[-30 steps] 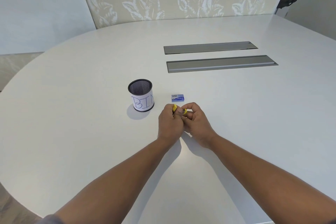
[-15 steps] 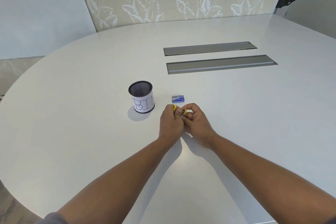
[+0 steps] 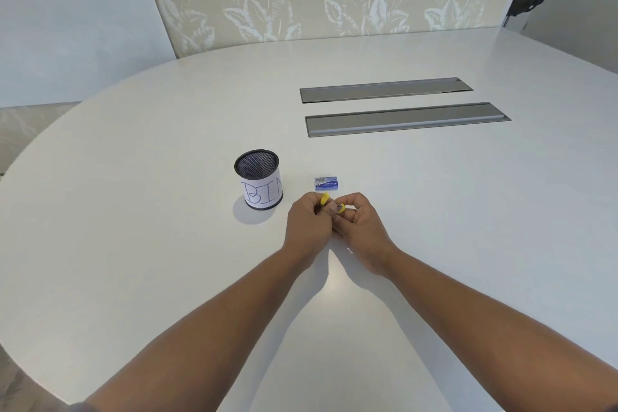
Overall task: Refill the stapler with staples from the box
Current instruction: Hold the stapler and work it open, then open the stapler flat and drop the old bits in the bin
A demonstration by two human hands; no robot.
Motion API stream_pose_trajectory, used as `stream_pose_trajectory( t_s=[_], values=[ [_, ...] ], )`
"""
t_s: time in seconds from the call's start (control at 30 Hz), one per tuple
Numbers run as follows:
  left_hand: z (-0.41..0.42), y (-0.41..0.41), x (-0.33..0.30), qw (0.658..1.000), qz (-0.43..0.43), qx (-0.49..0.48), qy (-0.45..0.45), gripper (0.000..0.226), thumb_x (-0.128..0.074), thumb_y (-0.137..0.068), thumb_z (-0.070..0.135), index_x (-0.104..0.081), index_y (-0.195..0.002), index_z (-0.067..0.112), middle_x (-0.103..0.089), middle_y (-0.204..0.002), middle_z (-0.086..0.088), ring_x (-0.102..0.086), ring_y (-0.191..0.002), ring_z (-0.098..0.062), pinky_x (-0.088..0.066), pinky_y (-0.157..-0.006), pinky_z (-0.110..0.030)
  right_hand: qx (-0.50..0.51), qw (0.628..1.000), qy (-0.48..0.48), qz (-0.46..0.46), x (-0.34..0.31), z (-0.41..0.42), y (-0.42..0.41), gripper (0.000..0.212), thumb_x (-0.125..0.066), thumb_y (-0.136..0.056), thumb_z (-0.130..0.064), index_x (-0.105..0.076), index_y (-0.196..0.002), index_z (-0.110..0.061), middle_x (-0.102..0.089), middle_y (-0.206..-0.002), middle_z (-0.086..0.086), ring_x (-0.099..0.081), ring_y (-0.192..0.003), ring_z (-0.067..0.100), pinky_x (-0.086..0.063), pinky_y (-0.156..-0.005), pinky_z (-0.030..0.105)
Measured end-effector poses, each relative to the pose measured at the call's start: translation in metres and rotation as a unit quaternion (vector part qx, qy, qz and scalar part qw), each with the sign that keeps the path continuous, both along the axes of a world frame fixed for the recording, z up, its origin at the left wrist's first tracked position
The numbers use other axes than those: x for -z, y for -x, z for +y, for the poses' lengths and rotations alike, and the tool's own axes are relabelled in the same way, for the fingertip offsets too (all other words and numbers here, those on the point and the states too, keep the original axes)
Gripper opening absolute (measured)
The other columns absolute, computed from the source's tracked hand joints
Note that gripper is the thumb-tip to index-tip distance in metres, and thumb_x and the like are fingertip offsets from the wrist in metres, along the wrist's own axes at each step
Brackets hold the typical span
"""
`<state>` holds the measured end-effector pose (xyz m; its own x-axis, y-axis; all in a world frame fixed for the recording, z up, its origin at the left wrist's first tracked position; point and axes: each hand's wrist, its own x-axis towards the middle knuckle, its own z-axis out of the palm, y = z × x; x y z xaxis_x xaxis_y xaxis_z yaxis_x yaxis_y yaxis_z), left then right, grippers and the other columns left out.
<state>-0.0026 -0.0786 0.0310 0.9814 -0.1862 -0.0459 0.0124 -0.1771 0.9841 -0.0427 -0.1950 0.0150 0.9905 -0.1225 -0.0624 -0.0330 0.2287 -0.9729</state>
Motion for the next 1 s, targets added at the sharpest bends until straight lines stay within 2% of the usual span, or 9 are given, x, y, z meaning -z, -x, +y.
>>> stream_pose_trajectory(
  t_s=[0.1,0.23,0.33,0.5,0.63,0.73,0.83,0.93,1.0],
  values=[
    [-0.006,0.003,0.005,0.998,-0.03,-0.034,-0.046,0.014,-0.057,-0.096,0.018,-0.058,-0.083,0.022,-0.066,-0.077,0.008,-0.059,-0.071,-0.012,-0.047,-0.065,-0.026,0.0,1.0,0.009,0.004,0.0,-0.001,0.001,0.021,-0.064,-0.097,-0.006,-0.051,-0.113,-0.008,-0.075,-0.095,0.022,-0.07,-0.074,0.025,-0.056,-0.064,0.029],
    [-0.007,0.0,0.005,0.996,-0.042,-0.06,-0.055,0.015,-0.046,-0.102,0.02,-0.055,-0.09,0.024,-0.069,-0.087,0.007,-0.065,-0.082,-0.013,-0.05,-0.071,-0.029,0.001,1.0,0.011,0.007,-0.001,-0.001,0.001,0.018,-0.059,-0.097,0.001,-0.048,-0.11,-0.005,-0.075,-0.085,0.014,-0.069,-0.067,0.019,-0.054,-0.059,0.023],
    [-0.006,-0.004,0.008,0.997,-0.056,-0.029,-0.036,0.016,-0.047,-0.104,0.024,-0.058,-0.096,0.014,-0.07,-0.093,-0.004,-0.066,-0.088,-0.023,-0.054,-0.078,-0.037,0.016,1.0,-0.017,0.011,-0.002,-0.002,0.0,0.024,-0.062,-0.097,0.0,-0.045,-0.114,-0.001,-0.074,-0.087,0.016,-0.07,-0.076,0.024,-0.057,-0.067,0.027],
    [0.002,-0.009,0.012,0.998,-0.034,-0.005,0.049,0.021,-0.048,-0.106,0.035,-0.063,-0.096,0.025,-0.073,-0.093,0.003,-0.073,-0.088,-0.014,-0.057,-0.081,-0.032,0.028,0.999,-0.022,0.008,-0.001,0.0,0.002,0.03,-0.07,-0.088,-0.004,-0.047,-0.107,-0.008,-0.07,-0.09,0.022,-0.068,-0.086,0.032,-0.056,-0.091,0.05],
    [0.008,-0.011,0.012,0.993,-0.011,-0.006,0.121,0.018,-0.044,-0.108,0.033,-0.061,-0.101,0.029,-0.075,-0.103,-0.004,-0.073,-0.1,-0.024,-0.061,-0.082,-0.034,0.041,0.999,0.026,-0.008,-0.001,0.001,0.006,0.029,-0.066,-0.087,0.001,-0.048,-0.104,-0.012,-0.073,-0.097,0.026,-0.066,-0.074,0.028,-0.055,-0.065,0.034],
    [0.012,-0.014,0.012,0.988,0.032,-0.035,0.149,0.018,-0.041,-0.109,0.032,-0.058,-0.105,0.028,-0.076,-0.103,0.007,-0.067,-0.107,-0.012,-0.06,-0.071,-0.028,0.063,0.992,0.112,-0.013,0.0,0.005,0.009,0.029,-0.067,-0.084,-0.002,-0.054,-0.104,-0.018,-0.076,-0.093,0.011,-0.07,-0.072,0.021,-0.055,-0.063,0.029],
    [0.014,-0.019,0.012,0.986,0.064,-0.05,0.147,0.02,-0.039,-0.109,0.032,-0.057,-0.102,0.026,-0.077,-0.103,0.01,-0.065,-0.098,0.002,-0.059,-0.064,-0.028,0.093,0.968,0.232,-0.025,0.002,0.009,0.011,0.019,-0.069,-0.08,-0.008,-0.063,-0.09,-0.022,-0.075,-0.083,-0.002,-0.068,-0.067,0.012,-0.054,-0.063,0.026],
    [0.015,-0.024,0.011,0.984,0.067,-0.052,0.159,0.021,-0.038,-0.11,0.028,-0.056,-0.101,0.022,-0.077,-0.107,0.004,-0.067,-0.109,-0.011,-0.059,-0.087,-0.039,0.098,0.946,0.306,-0.036,0.005,0.006,0.014,0.013,-0.071,-0.079,-0.012,-0.065,-0.076,-0.023,-0.07,-0.071,-0.003,-0.059,-0.059,0.007,-0.049,-0.059,0.022],
    [0.016,-0.027,0.012,0.981,0.073,-0.054,0.171,0.021,-0.038,-0.11,0.025,-0.056,-0.102,0.018,-0.076,-0.108,0.0,-0.07,-0.103,-0.015,-0.056,-0.093,-0.041,0.095,0.935,0.338,-0.041,0.006,0.003,0.016,0.013,-0.071,-0.077,-0.013,-0.064,-0.071,-0.022,-0.068,-0.068,-0.005,-0.058,-0.059,0.007,-0.048,-0.058,0.019]
  ],
)
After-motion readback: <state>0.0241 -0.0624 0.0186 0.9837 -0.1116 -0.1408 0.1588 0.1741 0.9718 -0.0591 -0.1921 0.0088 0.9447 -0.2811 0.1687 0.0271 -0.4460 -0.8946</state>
